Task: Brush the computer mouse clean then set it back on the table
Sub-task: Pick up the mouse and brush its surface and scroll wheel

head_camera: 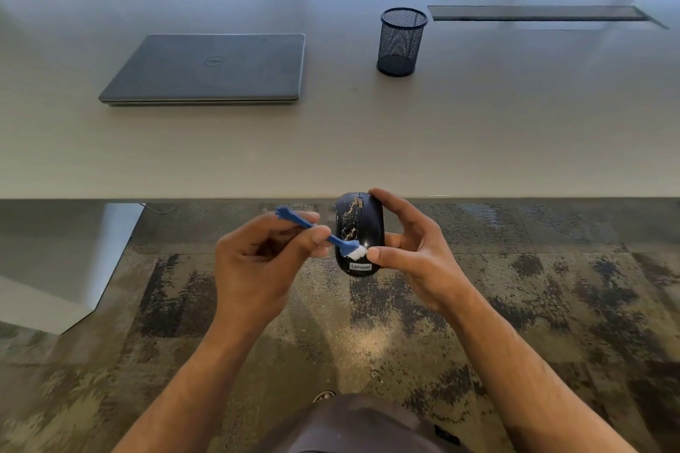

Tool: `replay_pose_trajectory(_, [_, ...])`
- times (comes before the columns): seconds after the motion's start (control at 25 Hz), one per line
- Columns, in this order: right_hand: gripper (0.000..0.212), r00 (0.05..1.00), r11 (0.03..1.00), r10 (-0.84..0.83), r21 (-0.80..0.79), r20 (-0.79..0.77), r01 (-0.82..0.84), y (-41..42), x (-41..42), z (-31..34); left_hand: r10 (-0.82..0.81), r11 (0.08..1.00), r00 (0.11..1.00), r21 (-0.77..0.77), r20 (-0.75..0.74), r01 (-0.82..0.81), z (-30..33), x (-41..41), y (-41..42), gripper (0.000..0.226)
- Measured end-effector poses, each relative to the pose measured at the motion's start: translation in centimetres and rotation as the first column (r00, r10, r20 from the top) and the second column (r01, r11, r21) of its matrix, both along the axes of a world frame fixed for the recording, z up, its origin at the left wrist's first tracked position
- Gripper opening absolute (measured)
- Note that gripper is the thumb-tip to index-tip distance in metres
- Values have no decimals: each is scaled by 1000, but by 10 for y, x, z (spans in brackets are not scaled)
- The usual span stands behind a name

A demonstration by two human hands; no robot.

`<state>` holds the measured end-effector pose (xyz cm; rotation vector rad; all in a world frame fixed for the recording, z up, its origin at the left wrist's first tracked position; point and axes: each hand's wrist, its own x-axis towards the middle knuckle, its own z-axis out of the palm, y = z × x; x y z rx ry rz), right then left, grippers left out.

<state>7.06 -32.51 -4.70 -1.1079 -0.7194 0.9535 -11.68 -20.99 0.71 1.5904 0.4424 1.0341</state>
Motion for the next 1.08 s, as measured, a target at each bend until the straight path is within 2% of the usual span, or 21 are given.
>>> replay_pose_trajectory(0.32, [88,995,997,-77,1,-57,77,0,4,2,-12,999,1000,52,-12,12,-26,-7,-15,14])
replay_pose_trajectory(0.48, [88,992,994,-106,-5,-66,106,1,6,3,43,997,999,63,-34,-41,-38,-12,-15,12])
replay_pose_trajectory(0.56, [91,992,994,-107,-11,-66,107,2,5,4,96,994,995,45,-26,-95,-44,-13,-16,10])
replay_pose_trajectory(0.72, [84,992,993,-117,-19,-54,117,1,7,4,150,987,985,-70,87,-144,-48,-17,-14,10])
replay_pose_trajectory(0.92, [86,995,997,-77,-16,-57,76,1,4,4,4,997,993,73,115,-12,-42,-12,-24,9])
replay_pose_trajectory(1.0, [87,997,998,-55,-14,-57,54,0,0,3,-4,991,995,131,102,-9,-42,-6,-26,10])
replay_pose_trajectory(1.08, [85,996,999,-53,-12,-74,52,-1,-1,2,14,992,996,120,89,-25,-43,-7,-22,10])
